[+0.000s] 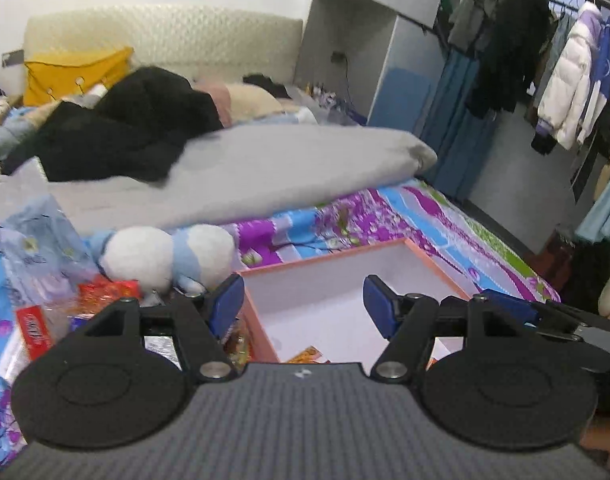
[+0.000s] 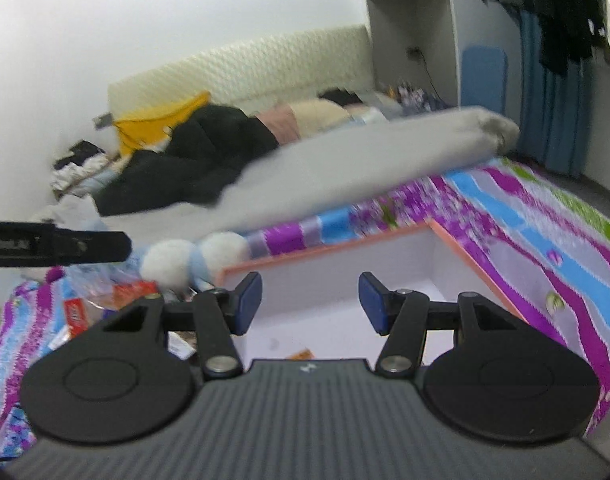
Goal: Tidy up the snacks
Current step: 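Withdraw both open grippers from the pink box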
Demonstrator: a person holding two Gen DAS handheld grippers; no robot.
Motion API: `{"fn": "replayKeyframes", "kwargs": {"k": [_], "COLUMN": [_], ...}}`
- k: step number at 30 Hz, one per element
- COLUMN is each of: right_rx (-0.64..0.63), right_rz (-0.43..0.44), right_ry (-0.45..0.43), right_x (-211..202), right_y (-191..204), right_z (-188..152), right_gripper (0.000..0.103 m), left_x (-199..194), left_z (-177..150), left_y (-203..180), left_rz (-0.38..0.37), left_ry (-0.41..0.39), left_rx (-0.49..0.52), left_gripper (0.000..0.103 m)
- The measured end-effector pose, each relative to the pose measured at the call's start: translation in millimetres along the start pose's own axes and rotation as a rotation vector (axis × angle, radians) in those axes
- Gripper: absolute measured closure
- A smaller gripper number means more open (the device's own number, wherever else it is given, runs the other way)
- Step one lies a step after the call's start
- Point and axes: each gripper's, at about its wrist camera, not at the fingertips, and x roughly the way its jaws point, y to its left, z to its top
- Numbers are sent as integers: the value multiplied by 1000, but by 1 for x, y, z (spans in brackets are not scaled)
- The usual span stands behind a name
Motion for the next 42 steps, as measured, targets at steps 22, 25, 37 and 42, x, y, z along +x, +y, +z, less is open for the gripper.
{"fn": "replayKeyframes", "kwargs": {"k": [22,25,37,42], "right_rx": [-50,-41,-25,-30], "right_rz": [152,170,175,174], "right_ry": [-41,-8,39,57], "right_x": [-79,-85,-107,-107], "right_y": [88,91,108,117], "right_z": [-68,-80,-133,-152], "right_gripper": [46,46,46,46], "left_x": [-138,-151,-176,-180], "left_z": [-97,-108,-178,-203], "left_y": [69,72,79,91], "left_rz": [102,109,124,140], "left_ry": [-65,-54,4,30], "left_rx": [-129,-133,-180,-221], "left_gripper": [32,32,32,32]}}
